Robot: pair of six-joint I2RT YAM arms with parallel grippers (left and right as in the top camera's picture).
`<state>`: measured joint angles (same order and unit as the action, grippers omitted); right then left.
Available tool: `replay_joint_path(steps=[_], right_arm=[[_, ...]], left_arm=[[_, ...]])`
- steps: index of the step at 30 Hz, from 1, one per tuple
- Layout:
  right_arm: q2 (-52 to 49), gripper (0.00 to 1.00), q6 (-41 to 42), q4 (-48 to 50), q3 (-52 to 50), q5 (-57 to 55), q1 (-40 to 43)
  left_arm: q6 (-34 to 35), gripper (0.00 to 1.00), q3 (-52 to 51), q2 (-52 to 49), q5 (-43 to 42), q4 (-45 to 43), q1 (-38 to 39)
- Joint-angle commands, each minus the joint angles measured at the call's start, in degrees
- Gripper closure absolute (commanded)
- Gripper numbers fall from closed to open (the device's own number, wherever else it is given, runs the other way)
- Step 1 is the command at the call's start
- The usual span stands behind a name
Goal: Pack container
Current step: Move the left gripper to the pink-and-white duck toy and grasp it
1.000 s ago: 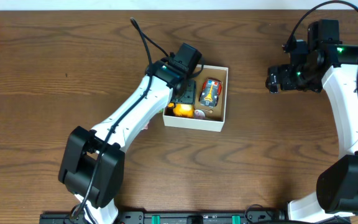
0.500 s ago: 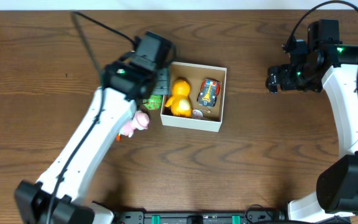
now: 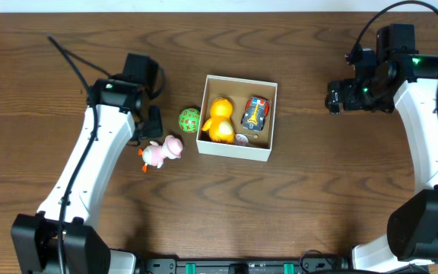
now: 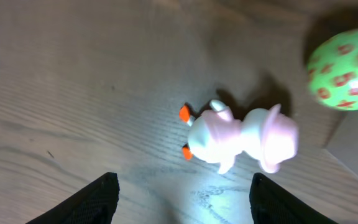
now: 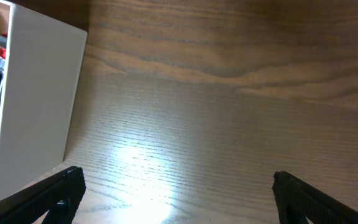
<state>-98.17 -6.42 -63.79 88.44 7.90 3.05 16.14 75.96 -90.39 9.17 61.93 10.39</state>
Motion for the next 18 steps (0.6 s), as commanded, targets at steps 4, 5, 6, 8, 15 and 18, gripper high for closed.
replay_joint_path(steps=[4, 5, 6, 8, 15, 18], right_arm=[[1.3, 0.01, 0.8, -0.1, 0.7, 0.0, 0.3], [1.3, 0.01, 0.8, -0.1, 0.7, 0.0, 0.3], [1.3, 0.01, 0.8, -0.1, 0.7, 0.0, 0.3], [1.3, 0.01, 0.8, -0.1, 0.7, 0.0, 0.3], [1.3, 0.01, 0.8, -0.1, 0.7, 0.0, 0.3], [1.3, 0.01, 0.8, -0.1, 0.7, 0.0, 0.3]], left_arm=[[-8.5, 0.32, -7.6, -0.6, -5.4, -5.0, -2.4], [-12.4, 0.32, -9.1, -0.6, -6.8, -6.2, -2.4], [-14.7, 0.32, -10.1, -0.6, -7.9, -7.0, -2.3], [-19.1, 0.32, -12.6, -0.6, -11.3, -8.7, -2.3], [-23.0, 0.2, -19.5, -0.6, -15.0, -14.4, -2.3], [-24.1, 0.18, -22.6, -0.6, -15.0, -19.2, -2.3]])
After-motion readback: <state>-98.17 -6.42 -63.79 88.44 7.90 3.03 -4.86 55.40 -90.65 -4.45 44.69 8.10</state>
